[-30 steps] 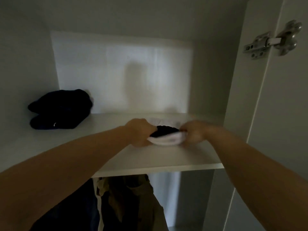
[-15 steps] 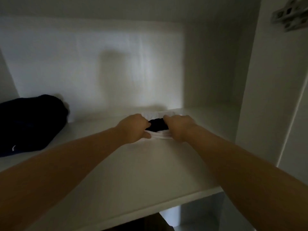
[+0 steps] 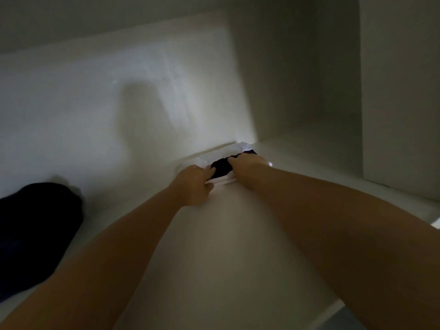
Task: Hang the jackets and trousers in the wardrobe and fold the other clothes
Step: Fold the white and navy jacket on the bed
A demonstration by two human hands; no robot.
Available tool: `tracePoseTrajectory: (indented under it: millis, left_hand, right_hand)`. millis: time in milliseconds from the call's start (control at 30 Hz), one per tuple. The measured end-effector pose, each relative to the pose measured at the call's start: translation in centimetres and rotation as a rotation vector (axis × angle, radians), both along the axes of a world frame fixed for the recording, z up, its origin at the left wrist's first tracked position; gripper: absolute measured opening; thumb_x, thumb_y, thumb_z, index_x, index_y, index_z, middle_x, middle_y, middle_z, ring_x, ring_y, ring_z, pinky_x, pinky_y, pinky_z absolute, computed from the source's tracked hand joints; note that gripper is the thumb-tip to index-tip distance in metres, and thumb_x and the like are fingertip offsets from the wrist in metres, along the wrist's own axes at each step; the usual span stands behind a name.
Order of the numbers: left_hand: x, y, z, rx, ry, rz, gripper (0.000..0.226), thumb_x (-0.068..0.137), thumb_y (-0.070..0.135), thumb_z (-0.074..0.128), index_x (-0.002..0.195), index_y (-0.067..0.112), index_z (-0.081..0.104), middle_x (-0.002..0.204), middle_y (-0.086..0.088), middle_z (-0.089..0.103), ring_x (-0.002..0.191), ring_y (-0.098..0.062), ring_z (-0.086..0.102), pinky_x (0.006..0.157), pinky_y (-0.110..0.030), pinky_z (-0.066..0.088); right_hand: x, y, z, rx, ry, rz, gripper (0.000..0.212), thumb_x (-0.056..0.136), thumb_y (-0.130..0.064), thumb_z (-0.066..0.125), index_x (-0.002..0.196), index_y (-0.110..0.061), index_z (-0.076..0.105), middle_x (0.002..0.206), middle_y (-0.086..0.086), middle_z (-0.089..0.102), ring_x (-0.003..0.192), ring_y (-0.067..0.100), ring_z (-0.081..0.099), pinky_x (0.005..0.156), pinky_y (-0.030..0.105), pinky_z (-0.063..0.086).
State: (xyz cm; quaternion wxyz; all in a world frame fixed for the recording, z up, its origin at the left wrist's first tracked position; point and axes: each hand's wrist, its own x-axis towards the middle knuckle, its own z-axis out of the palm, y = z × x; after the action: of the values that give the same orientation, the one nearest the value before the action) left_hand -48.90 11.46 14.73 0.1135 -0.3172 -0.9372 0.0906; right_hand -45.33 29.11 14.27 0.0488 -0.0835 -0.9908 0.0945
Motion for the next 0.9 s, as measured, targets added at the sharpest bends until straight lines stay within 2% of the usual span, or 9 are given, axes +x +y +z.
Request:
tracePoseTrajectory:
  millis: [133,333,433,533,633,700,767,833,900]
  left_hand:
    - [-2.0,0.1,-0.3,0.074,0.039,-0.045,0.058,0.105,0.03,0.049,0.158,0.018,0.028,0.156,-0.007,0.044,0.143,-0.025,0.039,0.107,-0.025,0.026]
    - [-3.1,0.8,-1.1,0.151,0.029,-0.091,0.054,0.104,0.027,0.049,0.156,0.015,0.036,0.158,-0.007,0.041,0.14,-0.026,0.042,0.109,-0.023,0.026]
    - [-2.4,0.8,-0.2,0.166,-0.021,-0.122,0.047,0.105,0.027,0.049,0.148,0.008,0.047,0.137,-0.013,0.061,0.123,-0.03,0.058,0.098,-0.02,0.037]
    - [-0.8,0.7,1.7,0.242,-0.057,-0.133,0.037,0.105,0.021,0.05,0.134,0.001,0.061,0.119,-0.02,0.069,0.107,-0.034,0.065,0.091,-0.035,0.048]
    - [2.8,1.1,3.8,0.309,0.032,-0.147,0.033,0.102,0.018,0.052,0.125,-0.001,0.065,0.114,-0.023,0.068,0.106,-0.039,0.063,0.088,-0.04,0.049]
    - [6.7,2.1,5.0,0.378,0.093,-0.213,0.038,0.101,0.025,0.05,0.125,0.002,0.067,0.119,-0.023,0.068,0.11,-0.039,0.063,0.093,-0.042,0.05]
    - [11.2,3.1,5.7,0.443,0.097,-0.302,0.036,0.098,0.03,0.047,0.116,0.014,0.074,0.106,-0.012,0.074,0.101,-0.035,0.066,0.088,-0.036,0.053]
    - [15.4,4.3,6.2,0.42,0.088,-0.366,0.029,0.1,0.031,0.047,0.086,0.026,0.073,0.074,0.007,0.07,0.078,-0.023,0.065,0.068,-0.026,0.049]
    - [20.0,6.0,6.5,0.384,0.09,-0.406,0.034,0.1,0.035,0.047,0.079,0.019,0.067,0.064,0.004,0.061,0.065,-0.019,0.058,0.063,-0.036,0.049]
  right_hand:
    - [-1.6,1.1,-1.1,-0.032,0.131,0.045,0.042,0.103,-0.015,0.044,0.144,-0.009,0.047,0.14,0.019,0.052,0.126,0.039,0.052,0.104,0.049,0.045]
    - [-2.7,1.3,-0.7,-0.008,0.037,0.066,0.046,0.104,-0.021,0.04,0.149,-0.009,0.043,0.146,0.013,0.051,0.132,0.03,0.049,0.114,0.041,0.035]
    - [-1.6,1.4,-0.4,-0.06,0.037,0.072,0.047,0.107,-0.021,0.038,0.15,-0.004,0.038,0.152,0.018,0.042,0.138,0.036,0.042,0.115,0.043,0.034]
    - [1.6,1.2,1.4,-0.108,0.096,0.065,0.046,0.107,-0.02,0.037,0.148,0.002,0.034,0.146,0.019,0.044,0.129,0.034,0.047,0.102,0.037,0.04]
    - [6.7,1.4,3.2,-0.151,0.228,0.074,0.024,0.107,-0.017,0.035,0.108,-0.008,0.057,0.126,0.016,0.054,0.098,0.029,0.05,0.077,0.031,0.034]
    - [11.0,1.7,4.1,-0.187,0.311,0.063,0.031,0.109,-0.019,0.031,0.081,-0.014,0.044,0.103,0.009,0.051,0.087,0.025,0.044,0.071,0.028,0.029]
    - [15.5,2.4,4.3,-0.222,0.397,0.04,0.029,0.109,-0.021,0.032,0.083,-0.011,0.042,0.088,0.005,0.045,0.082,0.026,0.043,0.066,0.033,0.027]
    - [20.5,3.3,4.3,-0.308,0.491,-0.016,0.035,0.107,-0.021,0.038,0.074,-0.01,0.043,0.071,0.004,0.042,0.073,0.028,0.043,0.06,0.037,0.031]
    - [26.2,4.3,4.1,-0.426,0.575,-0.068,0.037,0.105,-0.023,0.045,0.075,-0.006,0.057,0.068,0.007,0.054,0.07,0.03,0.05,0.06,0.034,0.04]
